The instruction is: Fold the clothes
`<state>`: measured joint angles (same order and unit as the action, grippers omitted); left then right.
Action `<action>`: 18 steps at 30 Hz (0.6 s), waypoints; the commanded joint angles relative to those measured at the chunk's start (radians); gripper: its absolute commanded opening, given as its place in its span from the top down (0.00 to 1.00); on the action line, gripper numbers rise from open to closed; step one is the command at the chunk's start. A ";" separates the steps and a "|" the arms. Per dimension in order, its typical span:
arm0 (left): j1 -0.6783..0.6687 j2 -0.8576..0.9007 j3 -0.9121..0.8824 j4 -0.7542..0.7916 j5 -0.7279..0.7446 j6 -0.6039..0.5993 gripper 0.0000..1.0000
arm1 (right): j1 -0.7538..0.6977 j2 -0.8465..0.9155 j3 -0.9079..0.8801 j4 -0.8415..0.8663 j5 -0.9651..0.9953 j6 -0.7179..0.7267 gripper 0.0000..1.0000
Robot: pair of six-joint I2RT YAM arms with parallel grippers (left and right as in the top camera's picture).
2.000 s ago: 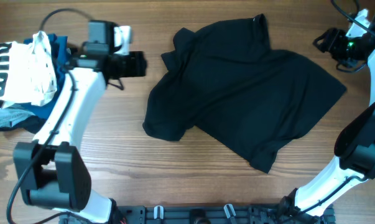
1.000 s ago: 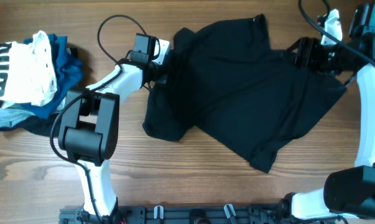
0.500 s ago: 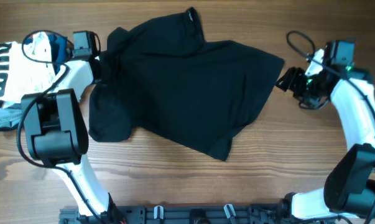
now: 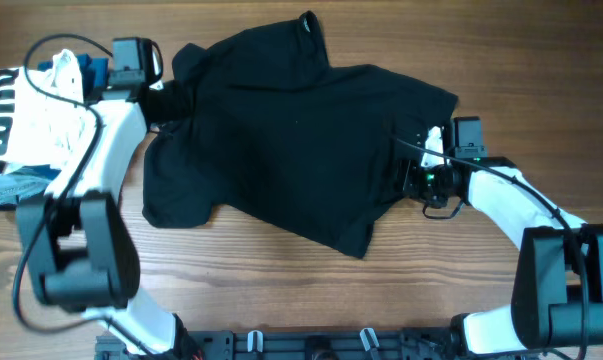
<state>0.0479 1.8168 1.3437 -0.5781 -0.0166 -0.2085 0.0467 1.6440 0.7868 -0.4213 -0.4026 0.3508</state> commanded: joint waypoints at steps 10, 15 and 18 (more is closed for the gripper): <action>0.002 -0.243 -0.001 -0.051 0.008 -0.001 0.28 | -0.108 0.037 0.093 -0.049 0.286 0.078 0.96; 0.002 -0.242 -0.001 -0.068 0.009 -0.001 0.28 | -0.319 0.001 0.241 -0.068 0.389 0.036 0.76; 0.002 -0.242 -0.001 -0.084 0.008 -0.001 0.26 | -0.405 0.001 0.269 -0.064 0.323 -0.037 0.18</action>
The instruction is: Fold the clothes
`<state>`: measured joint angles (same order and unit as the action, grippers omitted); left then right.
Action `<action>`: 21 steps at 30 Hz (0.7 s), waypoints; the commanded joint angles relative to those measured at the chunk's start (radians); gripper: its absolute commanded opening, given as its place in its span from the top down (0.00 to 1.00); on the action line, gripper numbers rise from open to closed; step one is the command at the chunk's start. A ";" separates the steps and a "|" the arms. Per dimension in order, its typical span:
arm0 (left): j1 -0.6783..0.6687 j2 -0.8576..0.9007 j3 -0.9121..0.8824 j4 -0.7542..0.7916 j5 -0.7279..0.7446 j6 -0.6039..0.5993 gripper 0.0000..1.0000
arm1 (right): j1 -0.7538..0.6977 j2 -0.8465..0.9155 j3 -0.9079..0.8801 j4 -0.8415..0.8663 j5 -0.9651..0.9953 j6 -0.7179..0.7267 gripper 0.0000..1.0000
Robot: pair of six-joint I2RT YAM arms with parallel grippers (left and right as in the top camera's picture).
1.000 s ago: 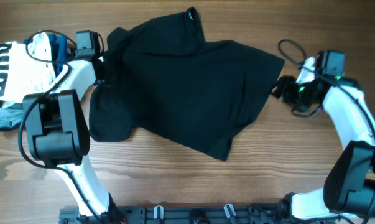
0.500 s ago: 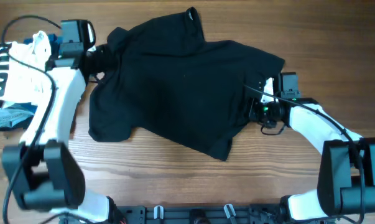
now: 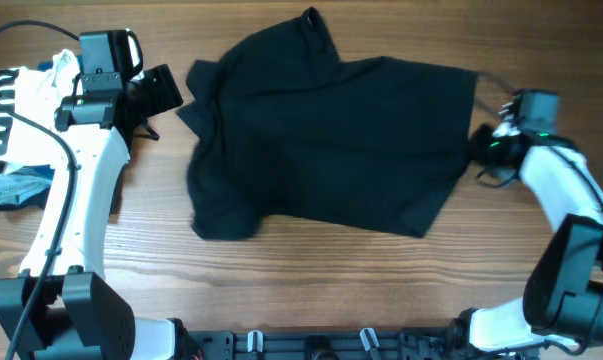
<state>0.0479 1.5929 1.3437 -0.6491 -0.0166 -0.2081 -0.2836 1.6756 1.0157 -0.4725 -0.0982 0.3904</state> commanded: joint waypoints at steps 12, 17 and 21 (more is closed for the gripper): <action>0.002 -0.018 -0.001 -0.065 0.009 -0.002 0.20 | 0.079 -0.031 0.023 -0.442 -0.185 -0.236 0.33; 0.002 -0.018 -0.001 -0.064 0.008 -0.002 0.17 | 0.270 -0.030 0.009 -0.495 -0.024 -0.199 0.33; 0.002 -0.018 -0.001 -0.064 0.008 -0.002 0.17 | 0.401 -0.030 -0.036 -0.494 0.070 -0.114 0.36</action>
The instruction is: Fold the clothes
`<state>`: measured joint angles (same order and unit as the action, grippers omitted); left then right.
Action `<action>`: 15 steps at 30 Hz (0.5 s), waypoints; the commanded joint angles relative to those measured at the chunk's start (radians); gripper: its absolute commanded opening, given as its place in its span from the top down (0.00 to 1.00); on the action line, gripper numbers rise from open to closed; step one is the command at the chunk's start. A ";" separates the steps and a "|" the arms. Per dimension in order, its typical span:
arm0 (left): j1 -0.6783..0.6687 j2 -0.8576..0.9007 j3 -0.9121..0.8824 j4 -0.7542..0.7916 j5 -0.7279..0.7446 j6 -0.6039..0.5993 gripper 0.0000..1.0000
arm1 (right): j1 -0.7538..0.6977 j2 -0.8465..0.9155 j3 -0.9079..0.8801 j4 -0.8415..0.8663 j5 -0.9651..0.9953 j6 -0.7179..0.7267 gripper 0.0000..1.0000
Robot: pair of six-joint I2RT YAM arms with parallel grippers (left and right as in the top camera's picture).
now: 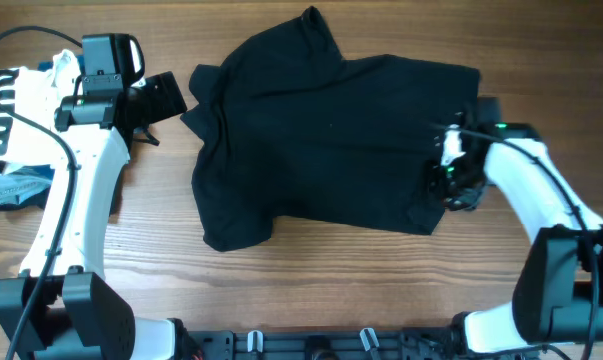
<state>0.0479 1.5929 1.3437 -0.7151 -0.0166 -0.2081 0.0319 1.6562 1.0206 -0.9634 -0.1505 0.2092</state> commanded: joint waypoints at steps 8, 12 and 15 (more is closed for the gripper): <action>0.002 -0.018 -0.001 0.003 0.009 -0.002 0.16 | 0.210 -0.011 -0.132 0.092 0.312 0.195 0.43; 0.002 -0.018 -0.001 0.003 0.009 -0.002 0.16 | 0.207 -0.011 -0.132 0.088 0.370 0.219 0.57; 0.002 -0.018 -0.001 0.003 0.009 -0.002 0.16 | 0.185 -0.011 -0.129 0.087 0.402 0.271 0.96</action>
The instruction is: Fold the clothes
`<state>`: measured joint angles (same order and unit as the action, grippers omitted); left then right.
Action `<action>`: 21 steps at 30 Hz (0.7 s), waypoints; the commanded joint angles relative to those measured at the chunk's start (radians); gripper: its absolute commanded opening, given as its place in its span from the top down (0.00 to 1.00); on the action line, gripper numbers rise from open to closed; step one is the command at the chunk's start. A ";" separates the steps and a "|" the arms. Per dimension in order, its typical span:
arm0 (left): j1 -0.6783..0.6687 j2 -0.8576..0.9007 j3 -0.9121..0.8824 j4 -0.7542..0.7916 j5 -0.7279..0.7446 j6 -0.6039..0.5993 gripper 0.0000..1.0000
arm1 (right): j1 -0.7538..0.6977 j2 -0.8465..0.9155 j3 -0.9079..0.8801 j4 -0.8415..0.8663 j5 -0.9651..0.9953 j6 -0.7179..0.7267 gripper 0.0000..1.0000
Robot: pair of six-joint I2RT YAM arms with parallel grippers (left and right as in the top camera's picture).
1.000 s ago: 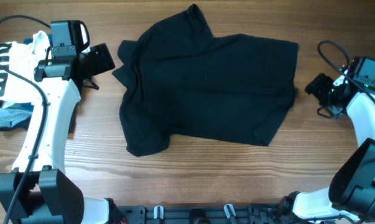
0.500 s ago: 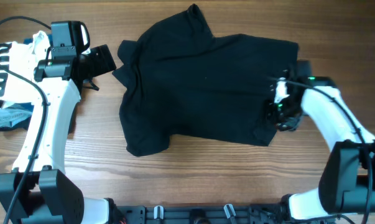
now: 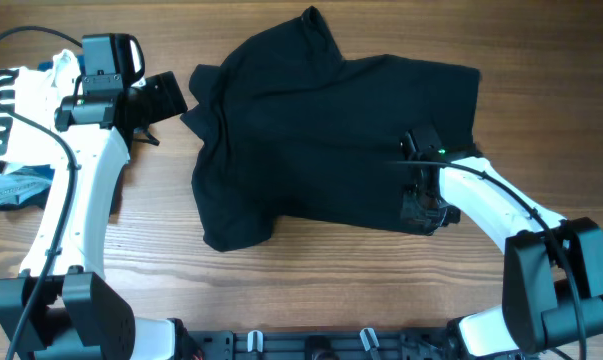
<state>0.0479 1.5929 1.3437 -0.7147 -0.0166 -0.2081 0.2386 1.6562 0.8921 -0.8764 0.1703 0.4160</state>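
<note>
A black T-shirt [image 3: 321, 140] lies spread on the wooden table [image 3: 311, 285], collar toward the far edge, with its left side still rumpled. My left gripper [image 3: 157, 106] hovers just off the shirt's left sleeve, fingers apart and holding nothing. My right gripper [image 3: 422, 203] is down over the shirt's lower right corner, close to the hem. It is black against black cloth, so how its jaws stand is not visible.
A pile of other clothes [image 3: 16, 115], white with black stripes, blue and grey, lies at the far left edge behind the left arm. The arm bases stand along the near edge of the table.
My right gripper has moved left and toward the near edge, from the shirt's right side to its lower right corner. The left arm and the shirt have not moved.
First both grippers were at the skewed shirt, the left at its left sleeve and the right on its right side. Then the shirt lay farther right and flatter, the left gripper clear of it and the right at its right edge. The right has since come inward to the lower right corner.
</note>
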 commanded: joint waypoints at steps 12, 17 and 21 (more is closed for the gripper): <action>0.002 -0.018 -0.001 -0.016 0.009 -0.002 0.16 | -0.384 -0.119 0.021 -0.029 -0.086 0.108 0.96; 0.002 -0.018 -0.001 -0.031 0.009 -0.002 0.16 | -0.640 -0.117 0.016 -0.031 -0.145 0.104 0.96; 0.002 -0.018 -0.001 -0.035 0.009 -0.002 0.15 | -0.830 -0.117 0.016 -0.031 -0.146 0.080 0.95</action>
<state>0.0479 1.5929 1.3437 -0.7483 -0.0166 -0.2081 -0.4919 1.5536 0.8944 -0.9047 0.0441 0.5041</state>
